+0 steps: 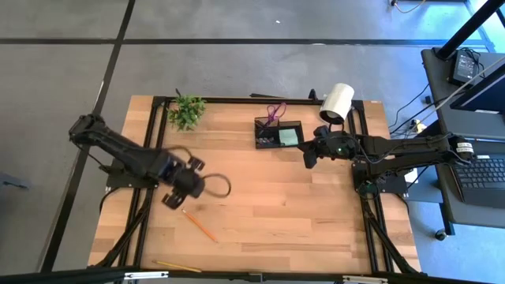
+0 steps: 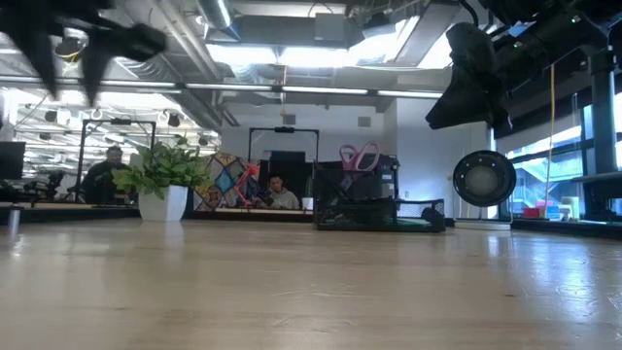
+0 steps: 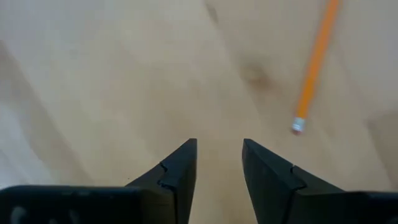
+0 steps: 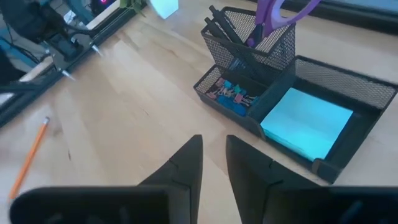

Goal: Pick and place office supplies into organizer
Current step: Put the orange pencil into the black desk organizer

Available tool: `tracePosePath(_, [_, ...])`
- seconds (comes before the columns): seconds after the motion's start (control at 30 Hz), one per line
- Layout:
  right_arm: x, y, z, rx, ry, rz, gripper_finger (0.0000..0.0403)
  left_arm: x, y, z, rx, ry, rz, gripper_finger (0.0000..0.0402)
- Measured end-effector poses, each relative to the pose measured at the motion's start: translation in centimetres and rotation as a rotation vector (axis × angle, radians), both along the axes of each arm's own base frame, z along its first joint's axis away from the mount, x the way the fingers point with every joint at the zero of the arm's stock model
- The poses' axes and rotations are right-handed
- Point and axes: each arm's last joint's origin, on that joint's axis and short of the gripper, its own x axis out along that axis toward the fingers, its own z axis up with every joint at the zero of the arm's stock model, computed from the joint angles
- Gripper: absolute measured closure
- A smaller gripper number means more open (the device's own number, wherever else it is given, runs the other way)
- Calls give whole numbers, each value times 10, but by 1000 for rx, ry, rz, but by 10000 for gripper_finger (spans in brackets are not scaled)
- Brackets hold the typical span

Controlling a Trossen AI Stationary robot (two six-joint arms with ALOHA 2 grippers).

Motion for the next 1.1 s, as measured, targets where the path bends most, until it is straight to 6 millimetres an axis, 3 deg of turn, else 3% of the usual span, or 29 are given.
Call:
tracePosePath(0.27, [0, 0, 0, 64, -27, -42, 327, -34, -42, -36, -9, 68, -35, 279])
tracePosePath(0.47, [0, 0, 0, 70, -29, -46, 327, -45, -58, -62, -48, -19, -15, 279])
tracePosePath(0.9, [0, 0, 0, 106, -44, -70, 327, -54, -52, -101, -101, -11, 14, 279])
tracePosePath(1.1, [0, 0, -1, 106, -36, -71, 327, -54, -52, -108, -129, -39, -12, 279])
